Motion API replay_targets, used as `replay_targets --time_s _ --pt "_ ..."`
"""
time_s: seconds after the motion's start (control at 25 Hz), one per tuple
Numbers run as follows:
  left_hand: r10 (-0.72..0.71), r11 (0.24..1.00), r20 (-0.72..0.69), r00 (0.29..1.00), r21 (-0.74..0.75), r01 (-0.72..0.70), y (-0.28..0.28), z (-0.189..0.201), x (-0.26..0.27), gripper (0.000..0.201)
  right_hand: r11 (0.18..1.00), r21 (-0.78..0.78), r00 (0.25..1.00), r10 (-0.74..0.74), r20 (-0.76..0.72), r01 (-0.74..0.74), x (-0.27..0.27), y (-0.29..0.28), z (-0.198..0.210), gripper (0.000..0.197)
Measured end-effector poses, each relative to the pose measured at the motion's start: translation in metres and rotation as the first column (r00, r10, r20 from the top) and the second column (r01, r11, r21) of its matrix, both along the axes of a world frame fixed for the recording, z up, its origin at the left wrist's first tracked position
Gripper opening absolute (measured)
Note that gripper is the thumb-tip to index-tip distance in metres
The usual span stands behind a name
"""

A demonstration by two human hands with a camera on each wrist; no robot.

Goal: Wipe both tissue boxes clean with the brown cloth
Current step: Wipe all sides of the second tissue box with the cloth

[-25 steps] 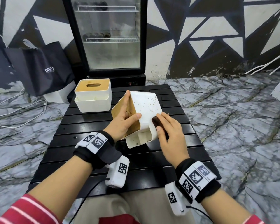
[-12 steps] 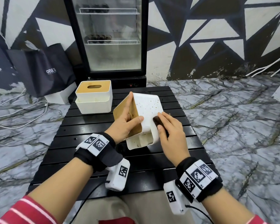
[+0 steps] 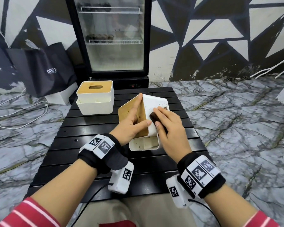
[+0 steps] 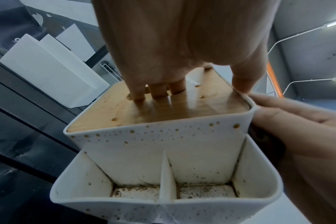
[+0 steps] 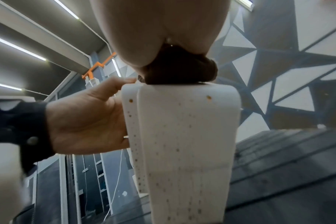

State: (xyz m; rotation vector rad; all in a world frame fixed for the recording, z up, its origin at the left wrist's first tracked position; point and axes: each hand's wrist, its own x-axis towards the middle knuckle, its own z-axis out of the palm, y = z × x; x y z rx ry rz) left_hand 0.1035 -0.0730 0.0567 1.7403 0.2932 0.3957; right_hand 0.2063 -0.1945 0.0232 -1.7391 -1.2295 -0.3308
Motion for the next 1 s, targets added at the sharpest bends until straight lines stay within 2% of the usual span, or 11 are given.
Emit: replay_targets --time_s 0.08,0.28,0.44,0.72,0.84,1.0 --pt "-0.003 1.0 -0.004 1.0 0.03 0.003 -0.004 0.001 0.001 0.077 1.0 0.027 0.999 0.006 0.05 -0.008 0.005 0.006 0.006 0.041" --pt "-0.042 0.999 0.008 0.999 0.033 0.041 -0.007 -0.001 0.003 0.077 0.999 0.038 0.998 -0.034 -0.055 0.036 0.006 0.0 -0.002 0.044" --pt "-0.05 0.997 0.001 0.999 0.056 0.05 -0.005 0.0 0.004 0.078 0.999 0.045 1.0 0.011 -0.004 -0.011 0.005 0.007 0.008 0.04" --pt "-0.033 0.996 -0.016 0.999 0.079 0.034 -0.007 -0.001 0.003 0.079 0.996 0.086 0.999 0.005 -0.039 -0.002 -0.003 0.009 0.012 0.038" --pt "-0.027 0.996 -0.008 1.0 0.084 0.028 -0.006 -0.001 0.007 0.076 0.998 0.033 0.993 0.049 -0.104 -0.046 0.005 0.014 0.022 0.039" --pt "-0.012 0.997 -0.003 1.0 0.072 0.012 -0.005 0.003 0.009 0.076 0.996 -0.087 0.988 0.007 -0.153 -0.02 0.03 0.016 0.028 0.042"
